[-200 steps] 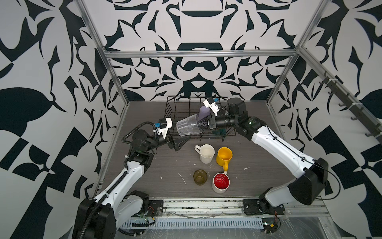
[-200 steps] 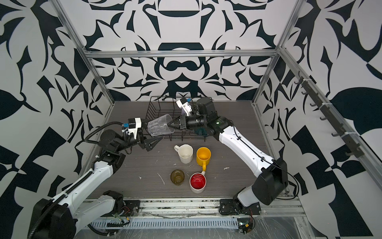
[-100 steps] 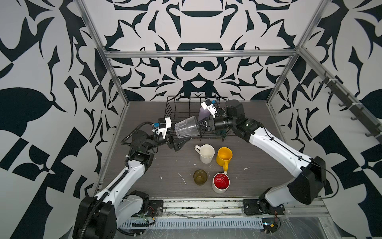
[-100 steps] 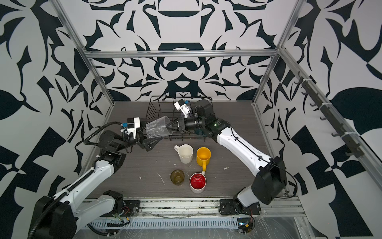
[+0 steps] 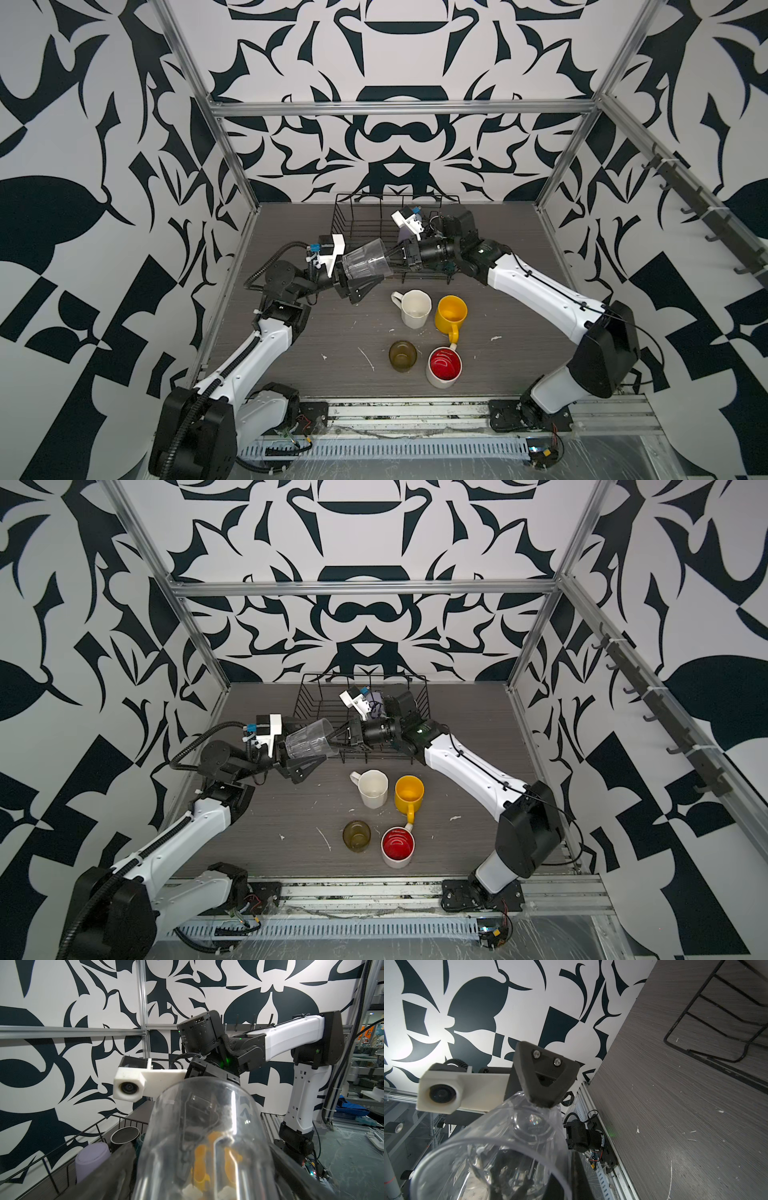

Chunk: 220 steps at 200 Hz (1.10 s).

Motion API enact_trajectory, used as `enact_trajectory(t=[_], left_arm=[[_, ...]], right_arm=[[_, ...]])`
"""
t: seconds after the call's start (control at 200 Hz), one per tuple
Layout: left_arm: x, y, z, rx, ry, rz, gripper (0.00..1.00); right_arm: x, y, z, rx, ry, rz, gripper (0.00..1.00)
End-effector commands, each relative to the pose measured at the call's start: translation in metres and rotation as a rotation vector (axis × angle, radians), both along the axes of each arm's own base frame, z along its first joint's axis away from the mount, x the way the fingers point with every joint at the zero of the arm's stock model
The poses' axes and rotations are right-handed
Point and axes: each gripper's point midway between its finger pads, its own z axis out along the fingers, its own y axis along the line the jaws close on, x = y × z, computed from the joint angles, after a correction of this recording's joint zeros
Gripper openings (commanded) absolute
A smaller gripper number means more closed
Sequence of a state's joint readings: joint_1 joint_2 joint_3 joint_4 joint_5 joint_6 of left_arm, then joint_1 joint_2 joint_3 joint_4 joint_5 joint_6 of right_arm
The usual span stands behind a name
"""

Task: Load cups into a dish rack
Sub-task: Place the cup upside down at the dish rack.

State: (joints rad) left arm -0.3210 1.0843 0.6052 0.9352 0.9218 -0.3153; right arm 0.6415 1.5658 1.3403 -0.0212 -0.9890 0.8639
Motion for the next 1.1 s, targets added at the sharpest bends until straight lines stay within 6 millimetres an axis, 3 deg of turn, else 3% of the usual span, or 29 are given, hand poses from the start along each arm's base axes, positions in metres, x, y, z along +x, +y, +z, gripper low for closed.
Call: enact_trajectory(t=[0.0, 0.36, 0.625, 0.94, 1.01, 1.095], left_arm=[[-0.009, -0.001, 0.02, -0.02, -0.064, -0.035, 1.0], [-0.012, -0.003, 0.015, -0.011, -0.05, -0.071, 1.0], [-0.014, -0.002, 0.021, -0.019, -0.06, -0.072, 0.98], [-0.008, 0.001, 0.029, -0.041, -0.026, -0.029, 0.77], [-0.005, 0.002, 0.032, -0.051, -0.017, -0.005, 0.64], [-0.003, 0.004, 0.033, -0.06, -0.014, 0.015, 0.56]], right_arm=[[-0.009, 0.002, 0.03, 0.09, -0.074, 0.04, 0.0], [-0.01, 0.007, 0.035, 0.139, -0.052, 0.055, 0.0], [-0.011, 0.011, 0.027, 0.128, -0.031, 0.059, 0.0], [-0.009, 0.013, 0.018, 0.115, -0.012, 0.049, 0.0], [-0.009, 0.013, 0.019, 0.115, -0.012, 0.044, 0.0], [-0.008, 0.012, 0.02, 0.116, -0.015, 0.039, 0.05]])
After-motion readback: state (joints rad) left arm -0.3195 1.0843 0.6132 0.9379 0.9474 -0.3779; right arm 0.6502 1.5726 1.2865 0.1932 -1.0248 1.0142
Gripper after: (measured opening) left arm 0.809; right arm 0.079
